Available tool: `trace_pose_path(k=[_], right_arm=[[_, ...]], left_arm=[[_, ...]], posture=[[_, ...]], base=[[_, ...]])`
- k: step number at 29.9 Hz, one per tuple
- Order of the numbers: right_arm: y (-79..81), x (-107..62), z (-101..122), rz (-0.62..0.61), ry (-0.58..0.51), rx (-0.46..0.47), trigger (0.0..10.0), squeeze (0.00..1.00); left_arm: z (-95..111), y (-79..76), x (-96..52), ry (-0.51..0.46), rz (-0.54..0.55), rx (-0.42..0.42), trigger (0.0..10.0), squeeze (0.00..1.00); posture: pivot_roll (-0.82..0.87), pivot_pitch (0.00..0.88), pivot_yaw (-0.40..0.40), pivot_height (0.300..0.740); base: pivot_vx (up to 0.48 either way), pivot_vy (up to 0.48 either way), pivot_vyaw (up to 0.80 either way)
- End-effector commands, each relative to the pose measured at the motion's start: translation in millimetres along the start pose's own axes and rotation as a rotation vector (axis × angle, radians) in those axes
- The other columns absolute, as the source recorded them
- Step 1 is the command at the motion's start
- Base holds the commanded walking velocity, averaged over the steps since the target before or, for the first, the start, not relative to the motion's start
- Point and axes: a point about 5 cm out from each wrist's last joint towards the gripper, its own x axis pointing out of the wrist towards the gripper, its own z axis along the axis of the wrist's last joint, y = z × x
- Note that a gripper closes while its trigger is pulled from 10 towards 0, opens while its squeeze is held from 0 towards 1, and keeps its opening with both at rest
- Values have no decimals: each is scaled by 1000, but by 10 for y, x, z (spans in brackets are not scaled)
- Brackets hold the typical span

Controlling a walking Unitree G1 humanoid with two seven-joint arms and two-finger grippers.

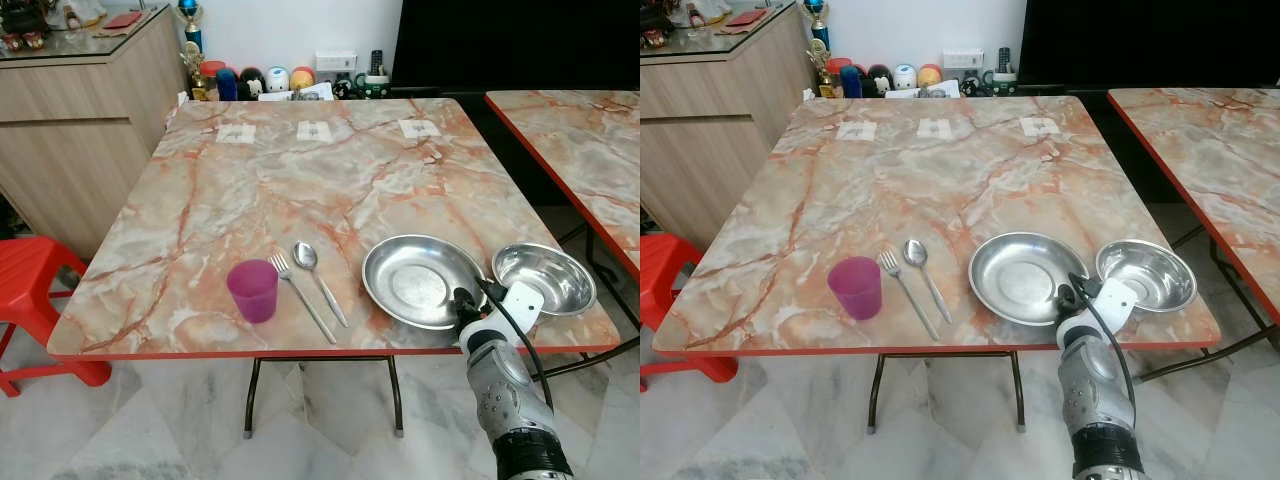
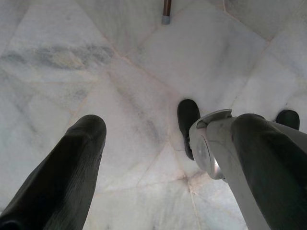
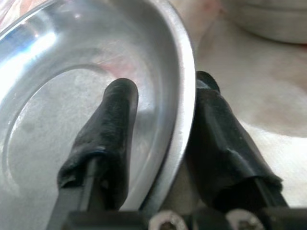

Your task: Setting the table

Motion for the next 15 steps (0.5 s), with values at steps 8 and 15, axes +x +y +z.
trace_pose_path(k=[8,15], right_arm=[[112,8,-60,35,25,0,0,0],[132,9,-41,38,4,-1,0,0]], left_arm=[[-90,-30,-20,36,-13,27,10000,0],[-109,-97,-17,41,-27,46,10000,0]], posture=[[12,111,-1,740],[13,111,-2,740]], base=[[0,0,0],[0,0,0]])
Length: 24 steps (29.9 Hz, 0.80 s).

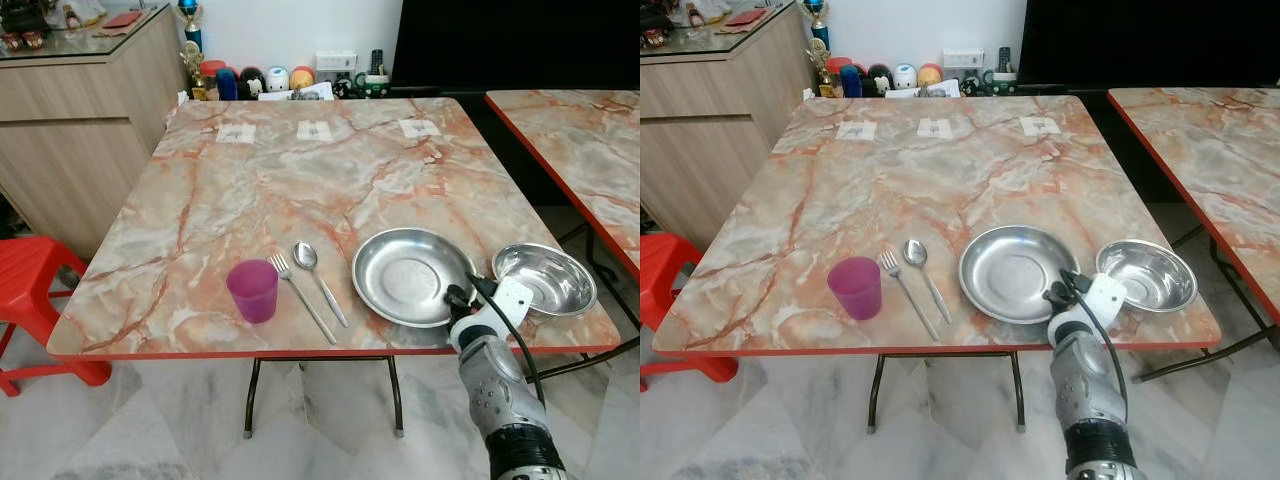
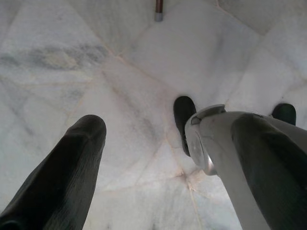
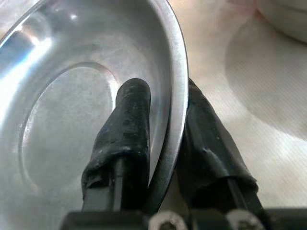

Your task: Setting the table

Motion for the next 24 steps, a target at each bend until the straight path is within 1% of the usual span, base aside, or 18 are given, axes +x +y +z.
trace_pose_path(k=[1,2,3,6,9,10,11,12,16,18,19,20,21,22,23,24], right_arm=[[20,-9,-39,-4,-1,-1,0,0],[20,-9,-39,-4,-1,-1,0,0],[34,-16,0,-2,-43,9,0,0],[49,-25,65,0,-97,17,0,0],[84,-40,179,15,-186,56,0,0],[89,-44,195,17,-198,63,0,0],[109,-52,237,29,-228,62,0,0],[157,-73,313,60,-283,58,0,0],[241,-118,440,112,-372,90,0,0],[256,-130,466,120,-389,94,0,0],[305,-165,555,147,-435,124,0,0],[319,-176,579,154,-448,132,0,0],[362,-219,664,178,-486,143,0,0],[400,-270,747,202,-516,153,314,0],[400,-270,747,202,-516,153,314,0],[407,-290,769,207,-524,155,3137,0]], left_arm=[[-102,-14,-28,33,-3,14,10000,0],[-102,-14,-28,33,-3,14,10000,0],[-138,-30,-40,39,-5,18,10000,0],[-194,-31,-63,47,-5,22,10000,0],[-281,-21,-102,57,-5,30,10000,0],[-289,-19,-107,59,-5,31,10000,0],[-312,-7,-119,61,-3,33,10000,0],[-348,17,-141,65,-1,35,10000,0],[-376,58,-163,68,1,50,10000,0],[-376,63,-164,68,0,56,10000,0],[-383,80,-171,69,0,65,10000,0],[-385,85,-173,69,0,67,10000,0],[-388,99,-177,71,6,73,10000,0],[-373,121,-172,69,19,66,10000,0],[-373,121,-172,69,19,66,10000,0],[-362,131,-168,67,29,58,10000,0]], posture=[[15,110,-2,740],[15,110,-2,740],[15,107,-2,740],[15,107,-2,740],[16,105,0,740],[16,105,0,740],[16,104,0,740],[15,103,1,740],[15,102,2,740],[14,103,3,740],[13,103,3,740],[13,103,3,740],[12,104,4,740],[12,104,4,740],[12,104,4,740],[9,102,3,740]], base=[[0,0,0],[0,0,0],[0,0,0],[0,0,0],[0,0,0],[0,0,0],[0,0,0],[0,0,0],[0,0,0],[0,0,0],[0,0,0],[0,0,0],[0,0,0],[0,0,0],[0,0,0],[0,0,0]])
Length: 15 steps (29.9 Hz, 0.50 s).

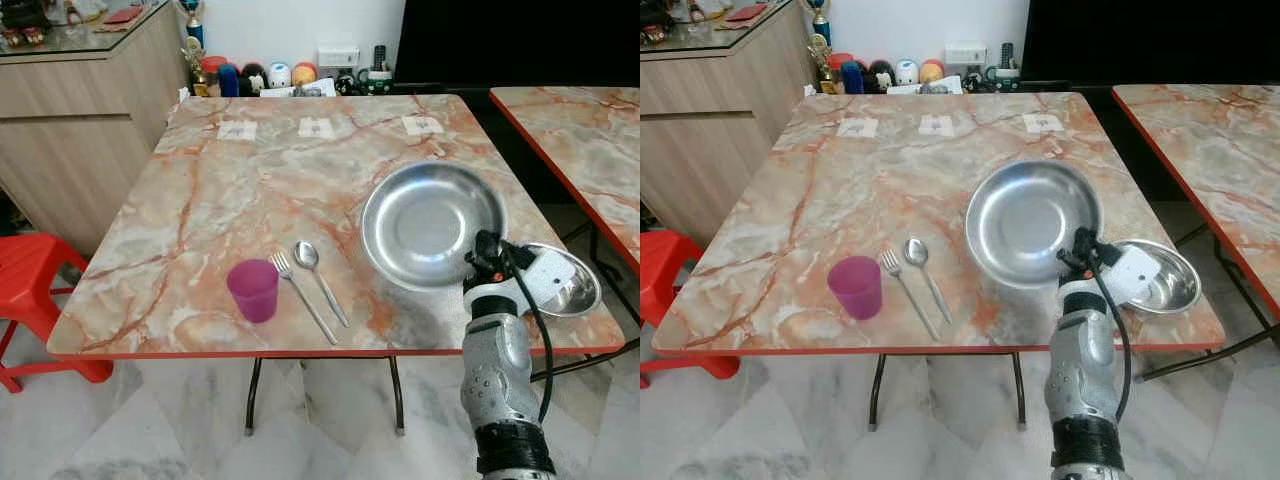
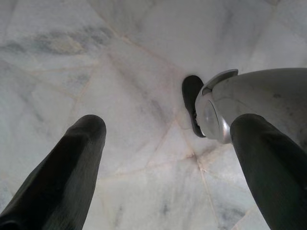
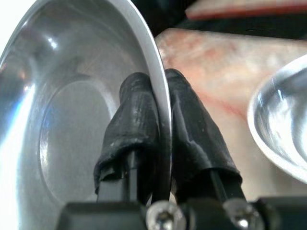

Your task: Setting the table

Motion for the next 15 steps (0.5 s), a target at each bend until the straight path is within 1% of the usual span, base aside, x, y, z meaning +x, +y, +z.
trace_pose_path(k=[1,4,5,6,8,12,15], right_arm=[[75,-5,134,38,-51,9,3137,0],[78,-16,167,49,-62,14,3059,0],[82,-30,196,55,-74,19,6980,0],[72,-38,216,49,-82,25,10000,0],[37,-48,247,33,-90,33,10000,0],[8,-70,259,9,-83,39,10000,0],[5,-88,258,7,-79,42,10000,0]], left_arm=[[-66,38,-21,35,20,6,10000,0],[-44,38,-9,33,33,-12,10000,0],[-17,13,8,31,39,-20,10000,0],[11,-37,28,27,36,-22,10000,0],[75,-159,68,19,26,-20,10000,0],[203,-351,130,2,6,-7,10000,0],[312,-410,168,-16,0,-1,10000,0]], posture=[[8,102,3,740],[8,102,2,740],[6,101,1,740],[5,99,0,740],[3,95,-1,740],[0,88,-1,740],[1,85,-2,740]], base=[[0,0,0],[0,0,0],[0,0,0],[0,0,0],[0,0,0],[0,0,0],[0,0,0]])
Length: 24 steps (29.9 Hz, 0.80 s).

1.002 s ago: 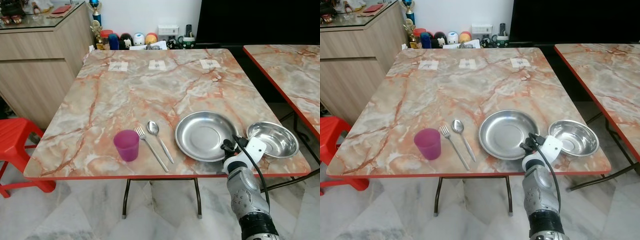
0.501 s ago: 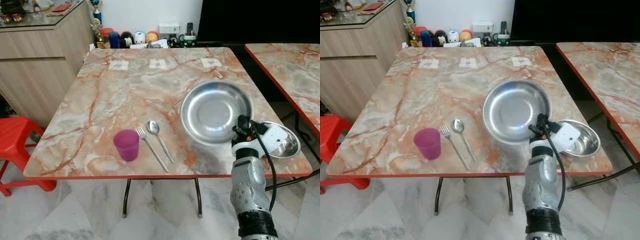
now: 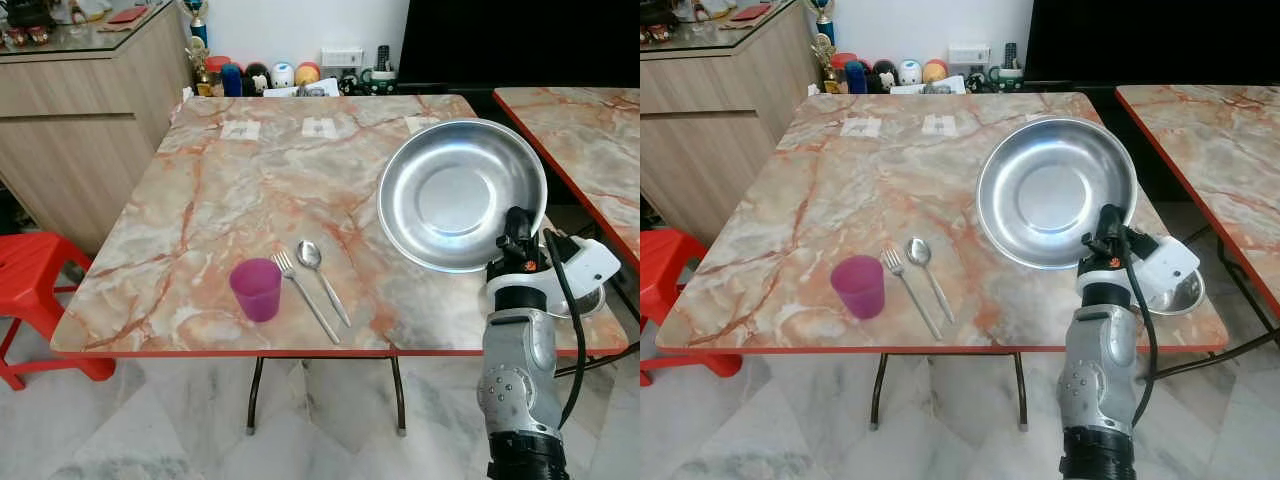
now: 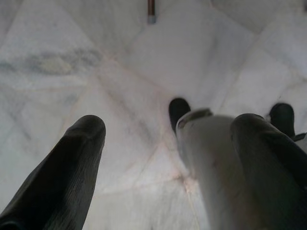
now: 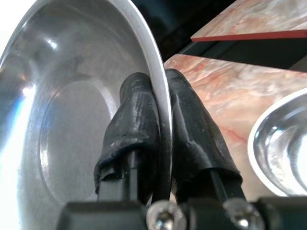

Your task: Setting the table

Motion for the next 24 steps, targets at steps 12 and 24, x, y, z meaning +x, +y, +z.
trace_pose_path(k=[12,24], right_arm=[[22,-38,98,-2,-30,24,10000,0],[24,-45,115,0,-28,25,10000,0]], left_arm=[[39,436,-25,19,42,52,10000,0],[-242,984,-273,68,94,31,10000,0]], posture=[[-11,65,1,740],[-12,51,0,740]], base=[[0,-153,0],[0,-469,0]])
